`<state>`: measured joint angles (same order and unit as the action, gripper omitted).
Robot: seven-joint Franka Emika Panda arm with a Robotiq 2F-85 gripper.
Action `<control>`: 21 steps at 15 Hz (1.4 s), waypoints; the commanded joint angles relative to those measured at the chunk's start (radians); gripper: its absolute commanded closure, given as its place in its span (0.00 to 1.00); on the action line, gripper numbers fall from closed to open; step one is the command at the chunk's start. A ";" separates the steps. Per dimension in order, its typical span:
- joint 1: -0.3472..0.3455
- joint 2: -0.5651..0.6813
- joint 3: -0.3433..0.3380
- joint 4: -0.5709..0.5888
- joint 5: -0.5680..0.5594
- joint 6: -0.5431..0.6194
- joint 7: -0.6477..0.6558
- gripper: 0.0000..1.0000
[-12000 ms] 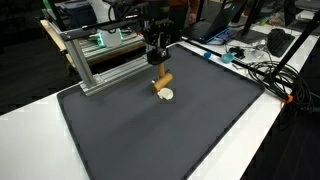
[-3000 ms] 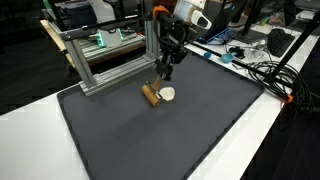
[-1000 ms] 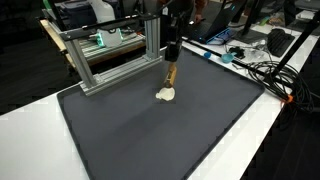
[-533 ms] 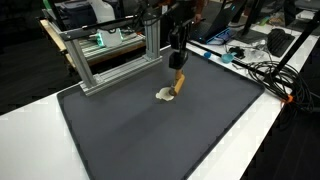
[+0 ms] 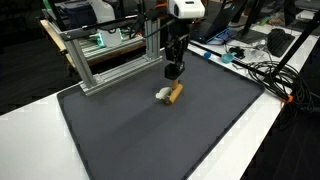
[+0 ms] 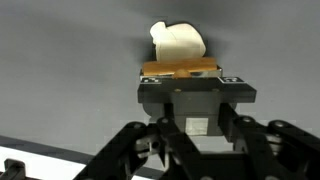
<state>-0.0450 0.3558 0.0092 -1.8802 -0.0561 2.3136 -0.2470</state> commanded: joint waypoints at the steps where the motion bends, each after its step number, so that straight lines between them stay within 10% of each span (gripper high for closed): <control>1: 0.014 0.022 -0.019 0.012 -0.043 -0.027 0.057 0.79; 21: 0.012 0.063 -0.045 0.064 -0.095 -0.251 0.105 0.79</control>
<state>-0.0378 0.3631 -0.0154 -1.8287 -0.1088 2.1129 -0.1684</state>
